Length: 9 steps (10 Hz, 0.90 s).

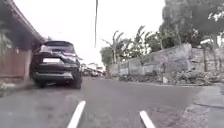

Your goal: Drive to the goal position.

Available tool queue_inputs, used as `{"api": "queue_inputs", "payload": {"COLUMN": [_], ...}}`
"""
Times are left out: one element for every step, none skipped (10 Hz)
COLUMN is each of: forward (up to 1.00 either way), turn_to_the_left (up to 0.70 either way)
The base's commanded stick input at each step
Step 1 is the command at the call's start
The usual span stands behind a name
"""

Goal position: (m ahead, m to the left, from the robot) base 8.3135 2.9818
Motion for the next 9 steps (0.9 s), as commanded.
{"api": "queue_inputs", "payload": {"forward": [1.0,1.0,1.0,1.0,1.0,1.0,1.0,1.0,1.0], "turn_to_the_left": [0.0,0.0,0.0,0.07,0.21,0.35,0.05,0.07,0.1]}}
